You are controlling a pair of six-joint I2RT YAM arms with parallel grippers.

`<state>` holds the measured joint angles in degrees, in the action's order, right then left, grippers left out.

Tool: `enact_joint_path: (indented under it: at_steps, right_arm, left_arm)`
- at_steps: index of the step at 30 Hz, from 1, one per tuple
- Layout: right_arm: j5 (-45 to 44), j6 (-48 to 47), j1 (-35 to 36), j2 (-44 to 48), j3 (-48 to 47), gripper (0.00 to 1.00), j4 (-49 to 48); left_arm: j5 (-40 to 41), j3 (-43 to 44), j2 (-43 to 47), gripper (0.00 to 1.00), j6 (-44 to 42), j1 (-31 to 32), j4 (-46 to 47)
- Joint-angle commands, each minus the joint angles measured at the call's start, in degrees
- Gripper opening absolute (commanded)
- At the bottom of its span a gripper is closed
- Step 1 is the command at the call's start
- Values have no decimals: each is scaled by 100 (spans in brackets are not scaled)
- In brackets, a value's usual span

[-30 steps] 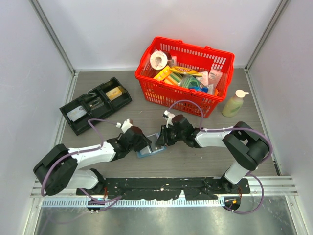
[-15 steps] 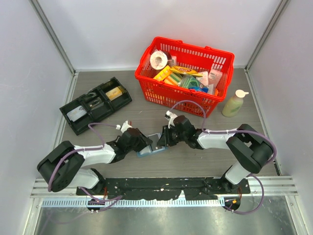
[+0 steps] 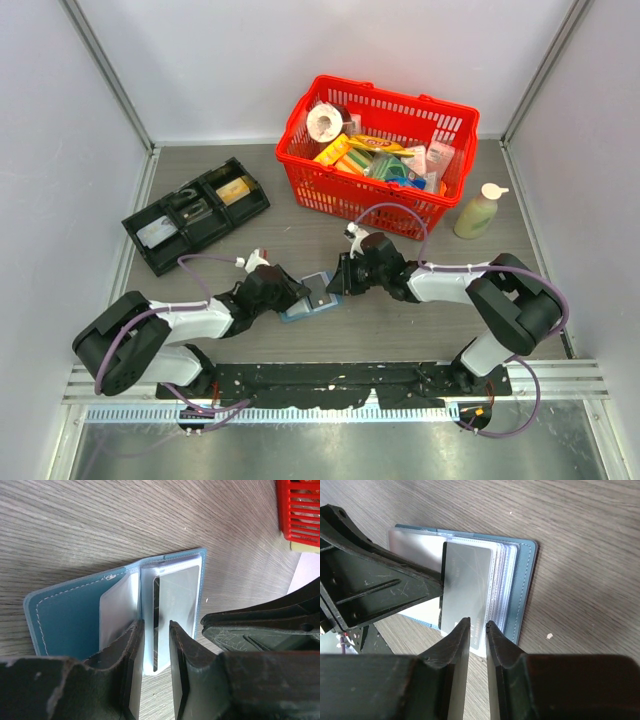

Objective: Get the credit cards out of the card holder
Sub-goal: Remove the credit card from the card holder.

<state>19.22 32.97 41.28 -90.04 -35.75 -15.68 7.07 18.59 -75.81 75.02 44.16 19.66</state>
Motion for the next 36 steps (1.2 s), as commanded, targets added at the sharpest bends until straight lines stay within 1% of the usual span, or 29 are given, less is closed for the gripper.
enact_joint_path:
  at_steps: [1, 5, 10, 14, 19, 21, 24, 31, 36]
  right_arm:
    - [327, -28, 3, -83, -46, 23, -181]
    - [380, -63, 3, -180, -90, 21, -172]
    - [407, -98, 3, -277, -82, 21, -154]
    - [451, -98, 3, -321, -81, 21, -163]
    - [433, -124, 3, -339, -64, 21, -146]
    - [433, -115, 3, -339, -64, 21, -154]
    - [424, -133, 12, -321, -73, 21, -146]
    - [424, -168, 3, -277, -90, 21, -93]
    - [486, -221, 3, -242, -117, 21, -58]
  left_arm:
    - [-127, -92, 23, 29, 30, -30, 433]
    - [-206, -162, -4, 27, 47, -30, 653]
    - [-320, -233, -4, 25, 56, -30, 969]
    - [-426, -303, -21, 22, 74, -30, 1346]
    - [-496, -391, 14, 14, 65, -30, 1690]
    - [-514, -409, 22, 6, 56, -30, 1717]
    - [-531, -435, 57, 0, 30, -30, 1787]
    - [-610, -514, 137, 1, 47, -30, 1927]
    - [-681, -637, 189, 12, 12, -30, 2234]
